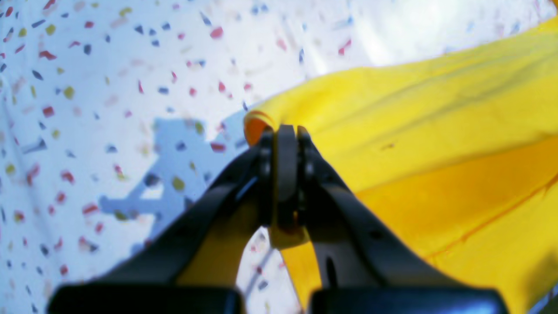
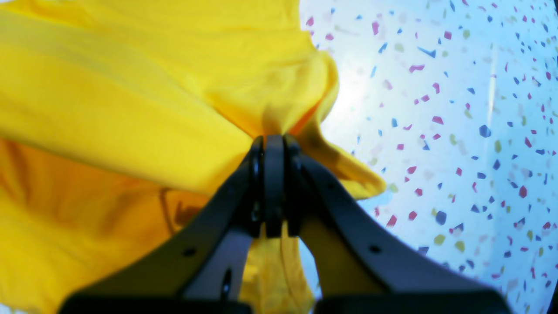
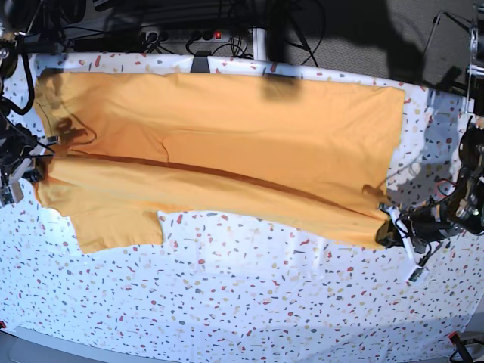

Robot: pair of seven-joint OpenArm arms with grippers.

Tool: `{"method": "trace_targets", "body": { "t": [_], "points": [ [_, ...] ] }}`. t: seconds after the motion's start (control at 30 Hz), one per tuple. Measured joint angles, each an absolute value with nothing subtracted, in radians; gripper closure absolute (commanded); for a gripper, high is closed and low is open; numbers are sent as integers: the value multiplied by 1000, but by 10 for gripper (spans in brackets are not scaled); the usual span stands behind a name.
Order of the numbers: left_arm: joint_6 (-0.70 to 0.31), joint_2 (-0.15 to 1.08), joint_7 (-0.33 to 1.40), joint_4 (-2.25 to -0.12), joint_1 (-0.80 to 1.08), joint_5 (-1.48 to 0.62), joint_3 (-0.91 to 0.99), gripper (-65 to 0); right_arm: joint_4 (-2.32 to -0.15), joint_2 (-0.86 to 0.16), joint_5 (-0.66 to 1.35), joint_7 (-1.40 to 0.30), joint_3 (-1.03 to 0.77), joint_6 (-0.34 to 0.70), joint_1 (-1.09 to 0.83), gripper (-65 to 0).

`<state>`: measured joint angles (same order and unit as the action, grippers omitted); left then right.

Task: Fold the T-shirt properly
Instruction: 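Lift the hem with both grippers and fold it toward the collar, then grasp the folded edge corners with both grippers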

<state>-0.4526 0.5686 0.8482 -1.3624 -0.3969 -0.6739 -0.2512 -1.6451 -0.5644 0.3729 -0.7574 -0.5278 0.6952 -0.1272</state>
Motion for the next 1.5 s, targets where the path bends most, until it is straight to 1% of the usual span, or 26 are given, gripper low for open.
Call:
{"method": "trace_targets", "body": {
  "t": [0.17,0.33,0.37,0.43,0.47,0.5,0.53,0.57,0.6,0.63,0.7,0.77,0.83,0.9,1.0,1.03,1.1,1.2,1.3,1.43,1.5],
  "points": [
    [-453,605,872,-1457,-313,-677,-252,0,-1668,-540,370,-771,-529,695,-164,0],
    [-453,624,880,-1484,-264,-673,-252,0,-1669,-484,369,-854,-530,695,-164,0],
    [-453,624,880,-1484,-257,-666,-252,0,-1669,-477,369,-871,-530,695,-164,-34],
    [-453,625,880,-1484,-244,-623,-253,0,-1669,-474,368,-883,-530,695,-164,-182],
    [-455,627,877,-1484,-240,-590,-253,-29,-1669,-474,369,-884,-530,695,-164,-252],
    [-453,628,881,-1484,-238,-563,-253,-119,-1669,-474,369,-883,-530,695,-163,-312],
    [-453,629,896,-1484,-236,-537,-253,-203,-1669,-474,369,-880,-530,694,-163,-360],
    [-453,631,899,-1484,-236,-511,-253,-268,-1669,-473,370,-881,-530,694,-161,-389],
    [-452,632,909,-1484,-236,-505,-253,-308,-1669,-474,369,-881,-530,694,-161,-401],
    [-438,632,922,-1484,-236,-496,-253,-327,-1669,-474,369,-881,-530,694,-160,-401],
    [-393,631,964,-1484,-236,-494,-253,-331,-1669,-474,370,-881,-530,694,-158,-401],
    [-392,632,1021,-1484,-236,-494,-253,-331,-1669,-474,370,-881,-530,694,-159,-401],
    [-392,632,1017,-1484,-236,-494,-253,-331,-1669,-473,369,-880,-530,694,-152,-401],
    [-392,632,927,-1484,-240,-494,-253,-331,-1669,-471,366,-842,-530,694,-124,-401],
    [-392,631,743,-1484,-250,-496,-253,-331,-1669,-469,369,-769,-531,685,-41,-400],
    [-392,628,717,-1485,-253,-499,-253,-331,-1666,-465,370,-764,-531,683,-7,-400],
    [-392,619,735,-1486,-258,-530,-253,-331,-1623,-451,373,-758,-532,675,62,-400],
    [-389,587,761,-1485,-262,-580,-253,-331,-1469,-430,362,-748,-530,669,174,-400],
    [-390,547,754,-1486,-271,-591,-253,-331,-1270,-438,337,-755,-534,663,326,-400],
    [-389,493,757,-1485,-266,-585,-253,-331,-959,-447,274,-670,-536,662,544,-400],
    [-385,461,761,-1484,-267,-583,-253,-331,-786,-448,215,-616,-534,665,620,-400]
  ]
}}
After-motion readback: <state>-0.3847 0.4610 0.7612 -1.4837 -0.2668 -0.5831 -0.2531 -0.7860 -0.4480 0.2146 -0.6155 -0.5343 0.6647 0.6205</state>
